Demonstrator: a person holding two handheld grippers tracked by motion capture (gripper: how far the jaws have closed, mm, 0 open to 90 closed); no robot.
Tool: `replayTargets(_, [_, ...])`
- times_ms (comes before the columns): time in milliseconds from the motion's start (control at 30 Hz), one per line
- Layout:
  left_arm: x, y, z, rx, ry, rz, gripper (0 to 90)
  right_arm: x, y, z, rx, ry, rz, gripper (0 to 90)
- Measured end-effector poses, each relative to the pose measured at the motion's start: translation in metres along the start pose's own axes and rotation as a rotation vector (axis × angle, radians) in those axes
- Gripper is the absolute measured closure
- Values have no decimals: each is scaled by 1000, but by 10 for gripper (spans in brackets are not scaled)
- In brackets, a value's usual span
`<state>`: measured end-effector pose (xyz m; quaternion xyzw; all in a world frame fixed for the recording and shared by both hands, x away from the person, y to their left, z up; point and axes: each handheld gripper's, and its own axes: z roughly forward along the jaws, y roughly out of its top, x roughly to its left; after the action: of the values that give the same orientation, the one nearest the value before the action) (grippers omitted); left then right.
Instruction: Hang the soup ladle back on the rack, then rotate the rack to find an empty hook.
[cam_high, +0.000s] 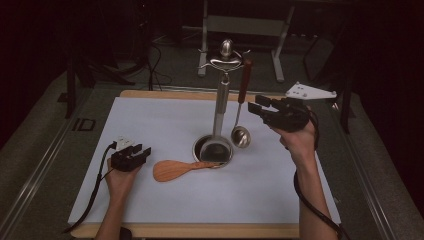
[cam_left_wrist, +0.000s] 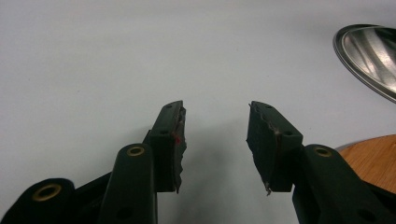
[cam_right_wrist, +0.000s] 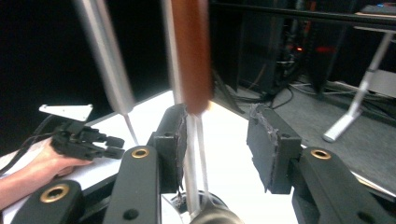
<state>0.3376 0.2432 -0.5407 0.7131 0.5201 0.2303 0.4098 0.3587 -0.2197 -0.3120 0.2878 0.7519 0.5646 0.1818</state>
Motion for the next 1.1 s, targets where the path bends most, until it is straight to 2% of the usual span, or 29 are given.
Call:
replayTargets(167, [0, 0, 0, 2, 2, 0, 569, -12, -17, -11, -19, -53, 65, 566])
replayTargets(467, [0, 0, 0, 4, 1, -1, 572, -26, -47, -15, 41, -144, 104, 561])
replayTargets(933, [0, 0, 0, -2, -1, 3, 584, -32, -72, -12, 81, -172, 148, 559])
replayTargets(1100, [-4, 1, -1, 0, 6, 23, 619, -36, -81, -12, 81, -188, 175, 558])
